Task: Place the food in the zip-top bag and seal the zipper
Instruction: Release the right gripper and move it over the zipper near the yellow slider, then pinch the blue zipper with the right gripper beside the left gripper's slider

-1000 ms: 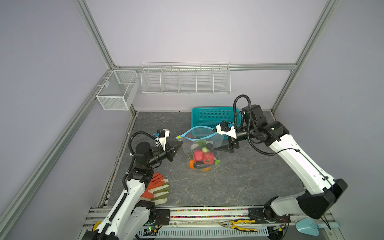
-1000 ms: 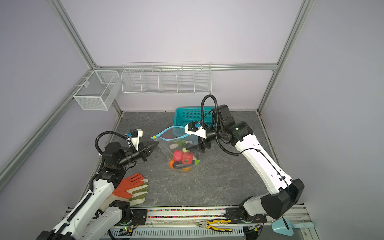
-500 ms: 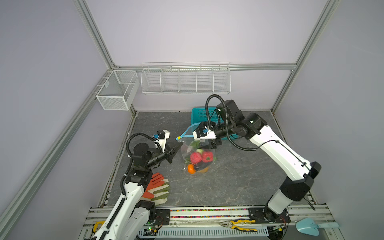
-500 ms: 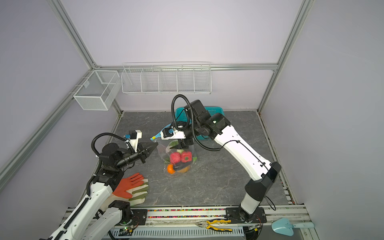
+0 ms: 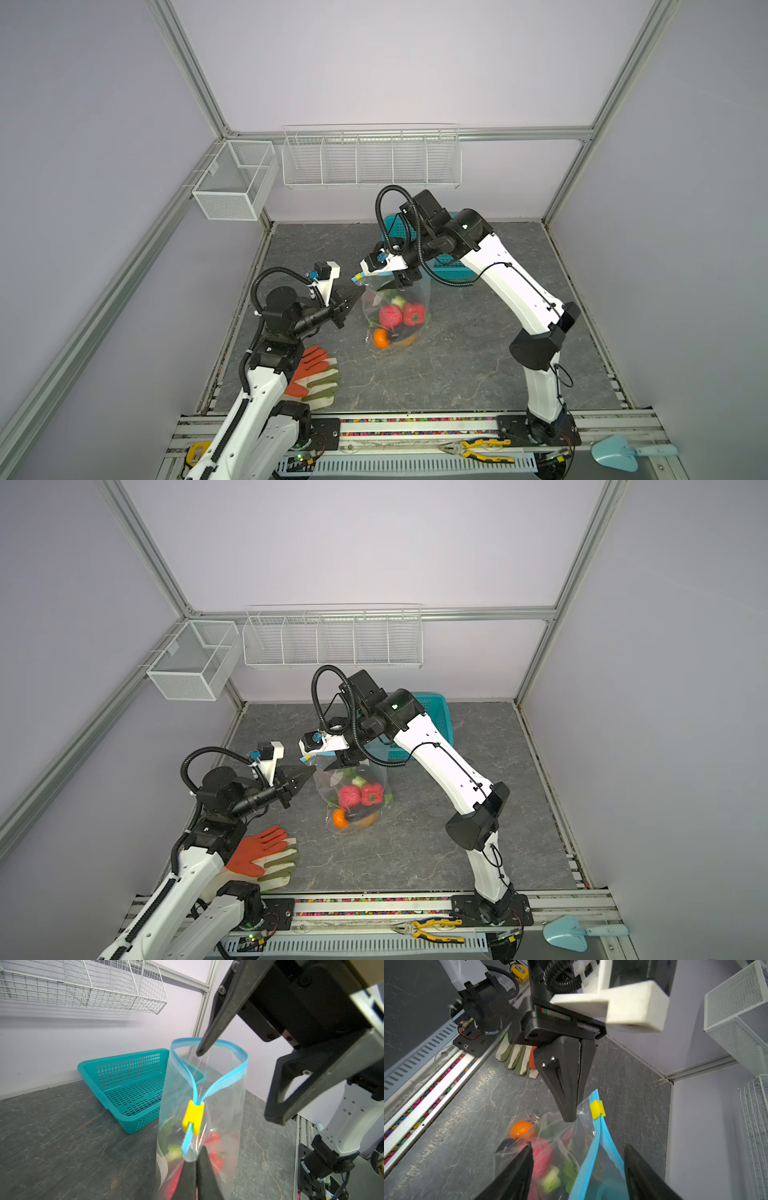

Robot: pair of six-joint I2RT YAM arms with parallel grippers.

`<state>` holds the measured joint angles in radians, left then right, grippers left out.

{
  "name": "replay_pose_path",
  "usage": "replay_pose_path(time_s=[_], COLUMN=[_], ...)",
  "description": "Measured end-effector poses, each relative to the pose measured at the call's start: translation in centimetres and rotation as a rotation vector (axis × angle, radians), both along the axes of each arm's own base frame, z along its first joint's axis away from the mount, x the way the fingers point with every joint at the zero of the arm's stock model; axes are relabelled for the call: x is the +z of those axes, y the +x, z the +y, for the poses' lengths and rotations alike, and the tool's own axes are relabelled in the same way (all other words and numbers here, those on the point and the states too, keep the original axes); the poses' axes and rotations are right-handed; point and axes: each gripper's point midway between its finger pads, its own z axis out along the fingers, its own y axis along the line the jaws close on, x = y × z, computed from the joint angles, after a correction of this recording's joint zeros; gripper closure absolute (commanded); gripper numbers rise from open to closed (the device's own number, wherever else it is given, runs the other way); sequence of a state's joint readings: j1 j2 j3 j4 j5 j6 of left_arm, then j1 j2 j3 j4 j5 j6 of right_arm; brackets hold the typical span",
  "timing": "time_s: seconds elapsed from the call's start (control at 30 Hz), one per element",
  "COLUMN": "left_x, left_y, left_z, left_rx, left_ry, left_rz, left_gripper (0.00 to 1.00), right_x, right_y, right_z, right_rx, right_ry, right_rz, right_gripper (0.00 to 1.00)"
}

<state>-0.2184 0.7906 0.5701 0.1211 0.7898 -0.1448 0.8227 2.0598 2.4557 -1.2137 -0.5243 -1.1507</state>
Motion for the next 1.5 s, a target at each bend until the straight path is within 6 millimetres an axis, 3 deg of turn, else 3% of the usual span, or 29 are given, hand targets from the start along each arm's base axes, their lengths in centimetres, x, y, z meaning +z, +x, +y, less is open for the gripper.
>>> replay_pose_path(time_s=[0.23, 1.13, 1.3, 1.5], left_x=[0.0, 0.2, 0.3, 1.0], left_y=[-0.3, -1.2, -1.1, -0.9], left_z=[0.0, 0.0, 0.1, 0.2], left_rx=[-0.006, -0.022, -0.021, -0.005], left_ry=[0.013, 0.045, 0.044, 0.046], left_rz=[-0.008, -0.054, -0.055, -0.072], left_gripper=[1.00, 1.00, 0.85, 0.62], right_x=[-1.9, -2.0, -2.2, -2.8], right_y=[0.7, 0.7, 0.7, 0.7], right_z=[0.8, 0.6, 0.5, 0.5], right_rx=[0.003, -0.006, -0.009, -0.011], right_ry=[-0.029, -0.041, -0.047, -0.060], right_rz=[0.022, 0.025, 0.032, 0.047], right_gripper=[0.35, 0.67, 0.77, 0.79])
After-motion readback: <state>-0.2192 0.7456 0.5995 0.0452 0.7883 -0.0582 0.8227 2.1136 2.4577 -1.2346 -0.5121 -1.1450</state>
